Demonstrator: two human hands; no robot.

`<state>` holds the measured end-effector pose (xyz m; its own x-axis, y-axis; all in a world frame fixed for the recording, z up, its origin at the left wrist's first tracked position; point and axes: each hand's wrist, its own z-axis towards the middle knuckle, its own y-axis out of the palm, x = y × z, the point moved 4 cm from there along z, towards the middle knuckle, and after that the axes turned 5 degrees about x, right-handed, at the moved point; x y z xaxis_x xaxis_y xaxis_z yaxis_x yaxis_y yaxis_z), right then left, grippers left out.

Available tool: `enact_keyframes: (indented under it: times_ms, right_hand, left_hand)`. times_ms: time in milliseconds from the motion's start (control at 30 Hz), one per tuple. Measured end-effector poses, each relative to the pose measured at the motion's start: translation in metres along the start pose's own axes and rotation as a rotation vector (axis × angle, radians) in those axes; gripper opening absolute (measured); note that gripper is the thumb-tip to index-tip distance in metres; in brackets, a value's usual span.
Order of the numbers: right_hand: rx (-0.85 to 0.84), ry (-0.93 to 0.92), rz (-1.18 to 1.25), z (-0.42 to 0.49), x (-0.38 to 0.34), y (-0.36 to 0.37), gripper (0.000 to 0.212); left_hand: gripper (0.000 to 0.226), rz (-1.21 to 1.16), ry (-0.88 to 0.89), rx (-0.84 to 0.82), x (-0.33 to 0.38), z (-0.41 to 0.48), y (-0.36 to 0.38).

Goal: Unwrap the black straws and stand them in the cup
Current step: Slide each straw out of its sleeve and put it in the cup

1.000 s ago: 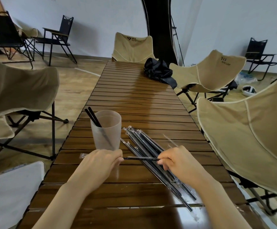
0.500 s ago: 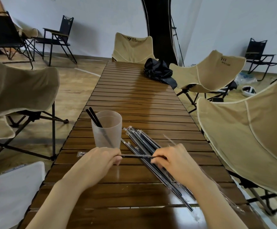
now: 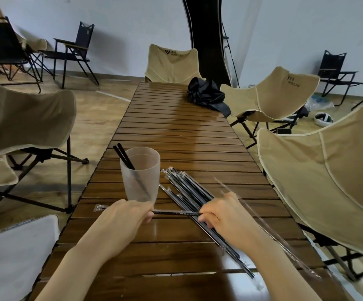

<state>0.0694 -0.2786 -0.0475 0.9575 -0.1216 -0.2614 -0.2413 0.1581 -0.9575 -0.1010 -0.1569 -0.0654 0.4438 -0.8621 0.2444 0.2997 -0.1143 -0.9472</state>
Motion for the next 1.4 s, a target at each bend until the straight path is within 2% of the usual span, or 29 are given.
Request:
enact_keyframes:
  times_ms: [167, 467, 567, 700, 867, 933, 1067, 1200, 1333, 1400]
  right_hand:
    - [0.044, 0.019, 0.001, 0.001, 0.006, 0.000, 0.040]
    - [0.038, -0.002, -0.002, 0.000, -0.002, 0.003, 0.026]
    - [0.015, -0.043, -0.074, -0.002, -0.005, 0.007, 0.023]
    - [-0.010, 0.015, 0.037, 0.000, -0.003, 0.008, 0.022]
    - [-0.044, 0.109, 0.111, -0.001, 0.014, -0.002, 0.029]
    - [-0.035, 0.135, 0.147, -0.004, 0.018, -0.005, 0.032]
    - [-0.030, 0.127, 0.189, -0.006, 0.017, -0.003, 0.031]
    - [-0.043, 0.115, 0.111, -0.006, 0.014, 0.000, 0.032]
    - [-0.045, 0.133, 0.153, -0.007, 0.012, 0.000, 0.030]
    - [-0.057, 0.145, 0.169, -0.007, 0.012, -0.001, 0.028]
  left_hand:
    - [0.022, -0.015, 0.035, 0.043, 0.006, 0.001, 0.002]
    - [0.012, -0.063, 0.028, -0.051, 0.022, 0.004, 0.005]
    - [0.014, 0.013, 0.119, 0.062, 0.032, 0.009, 0.000]
    - [0.019, -0.070, 0.084, -0.037, 0.027, 0.006, 0.008]
    - [0.019, -0.061, 0.012, 0.058, 0.017, 0.003, -0.004]
    - [0.020, -0.058, 0.006, 0.042, 0.014, 0.002, -0.002]
    - [0.015, -0.041, 0.028, 0.016, 0.018, 0.001, 0.001]
    - [0.012, -0.039, 0.007, -0.028, 0.019, 0.002, 0.006]
    - [0.019, 0.000, 0.131, -0.026, 0.025, 0.009, 0.004]
    - [0.011, -0.064, 0.079, -0.049, 0.020, 0.005, 0.019]
